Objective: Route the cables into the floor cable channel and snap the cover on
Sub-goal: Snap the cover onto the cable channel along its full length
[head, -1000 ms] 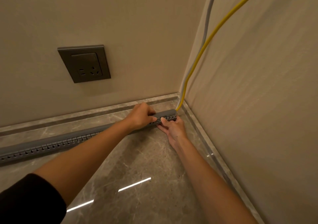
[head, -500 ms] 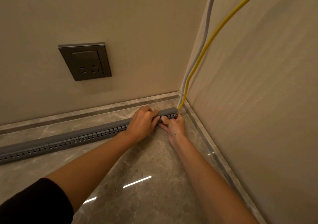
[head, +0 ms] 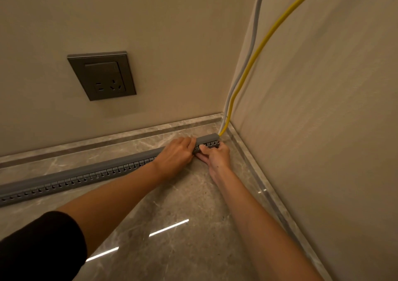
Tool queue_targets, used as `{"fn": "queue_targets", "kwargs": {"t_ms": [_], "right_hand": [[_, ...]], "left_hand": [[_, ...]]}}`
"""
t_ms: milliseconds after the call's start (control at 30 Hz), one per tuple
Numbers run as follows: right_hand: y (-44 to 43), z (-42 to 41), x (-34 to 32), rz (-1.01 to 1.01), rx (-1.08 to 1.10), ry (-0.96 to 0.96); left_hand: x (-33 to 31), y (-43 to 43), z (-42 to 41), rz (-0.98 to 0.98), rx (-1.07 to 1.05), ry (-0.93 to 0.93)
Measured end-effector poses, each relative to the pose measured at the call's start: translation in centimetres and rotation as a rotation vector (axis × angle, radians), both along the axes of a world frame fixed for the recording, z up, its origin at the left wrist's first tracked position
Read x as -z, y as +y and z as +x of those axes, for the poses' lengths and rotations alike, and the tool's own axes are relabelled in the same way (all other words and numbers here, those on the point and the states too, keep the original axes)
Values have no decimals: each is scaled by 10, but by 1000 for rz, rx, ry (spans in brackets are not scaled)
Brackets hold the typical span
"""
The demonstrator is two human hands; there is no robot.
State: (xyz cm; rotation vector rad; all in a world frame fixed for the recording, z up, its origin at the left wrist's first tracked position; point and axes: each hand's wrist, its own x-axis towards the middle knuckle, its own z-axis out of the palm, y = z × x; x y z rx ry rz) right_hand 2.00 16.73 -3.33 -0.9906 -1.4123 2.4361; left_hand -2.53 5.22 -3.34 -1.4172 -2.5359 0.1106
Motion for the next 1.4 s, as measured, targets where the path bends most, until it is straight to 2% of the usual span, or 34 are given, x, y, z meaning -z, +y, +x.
{"fn": "queue_targets", "kwargs": {"t_ms": [167, 400, 500, 600, 733, 800, 900, 1033, 1233, 1400], "right_hand": [[3, 0, 1, -27, -29, 18], [15, 8, 5, -203, -140, 116], [12, 4, 0, -227, -103, 68], [5, -5, -5, -142, -11, -10], [3, -10, -10, -83, 20, -66], [3, -10, -10, -58, 10, -91], [3, -13, -8, -47, 8, -106], [3, -12, -5, -100, 32, -76], [1, 0, -1, -109, -53, 41], [-6, 2, 0, -59, -50, 54]], "left_hand": [[-7, 8, 0, -127, -40, 127], [-10, 8, -4, -153, -28, 280], [-4, 8, -1, -139, -36, 288], [0, 3, 2, -45, 9, 167], [-8, -17, 3, 201, -39, -234], [-13, -28, -1, 282, -170, -432], [-22, -37, -7, 258, -307, -568], [-24, -36, -10, 272, -343, -643], [-18, -34, -5, 264, -382, -580], [-19, -28, -1, 306, -363, -562]]}}
